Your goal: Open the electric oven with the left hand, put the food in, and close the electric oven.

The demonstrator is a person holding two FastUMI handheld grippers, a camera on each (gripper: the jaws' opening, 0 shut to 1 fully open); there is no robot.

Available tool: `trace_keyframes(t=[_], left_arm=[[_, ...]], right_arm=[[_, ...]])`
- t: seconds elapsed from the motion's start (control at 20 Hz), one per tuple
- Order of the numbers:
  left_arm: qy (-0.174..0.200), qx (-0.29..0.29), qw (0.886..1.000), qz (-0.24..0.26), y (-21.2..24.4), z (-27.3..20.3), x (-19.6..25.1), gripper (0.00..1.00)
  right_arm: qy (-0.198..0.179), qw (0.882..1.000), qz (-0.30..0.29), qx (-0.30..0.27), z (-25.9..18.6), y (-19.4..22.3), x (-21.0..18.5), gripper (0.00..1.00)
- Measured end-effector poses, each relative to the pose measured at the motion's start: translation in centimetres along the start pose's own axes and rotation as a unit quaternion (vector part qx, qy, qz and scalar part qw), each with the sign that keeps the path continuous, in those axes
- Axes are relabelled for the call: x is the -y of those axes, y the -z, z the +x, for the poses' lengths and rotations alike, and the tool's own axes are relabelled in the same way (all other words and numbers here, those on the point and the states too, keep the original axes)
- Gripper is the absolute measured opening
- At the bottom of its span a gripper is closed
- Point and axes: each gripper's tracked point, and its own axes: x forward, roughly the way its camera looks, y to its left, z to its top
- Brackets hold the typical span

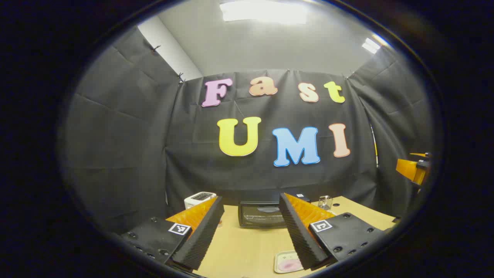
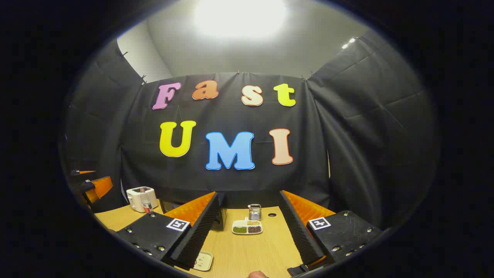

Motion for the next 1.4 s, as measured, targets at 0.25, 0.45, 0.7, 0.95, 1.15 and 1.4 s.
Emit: trace_keyframes(t=[0.25,0.45,0.7,0.95,1.15,1.4], left_arm=[[0.004,0.007,1.0,0.004,-0.5,-0.2,1.2,0.91],[0.011,0.016,1.0,0.009,-1.2,-0.4,2.7,1.0],[0.004,0.013,1.0,0.007,-1.4,-0.1,4.5,1.0],[-0.013,0.02,1.0,0.016,-1.5,1.3,6.0,1.0],[-0.009,0.02,1.0,0.016,-1.3,3.9,6.8,1.0],[0.008,0.014,1.0,0.008,0.0,9.4,7.7,1.0]], right_arm=[[-0.003,1.0,-0.008,0.01,-0.1,-0.5,0.9,0.96],[-0.006,1.0,-0.008,0.016,0.1,-0.5,1.7,0.96],[-0.02,1.0,-0.01,0.017,0.6,0.1,2.9,0.96],[-0.052,0.998,-0.004,0.023,1.1,0.7,3.8,0.96],[-0.064,0.998,0.002,0.02,1.4,1.3,3.7,0.96],[-0.068,0.997,0.005,0.019,3.2,1.5,2.5,0.96]])
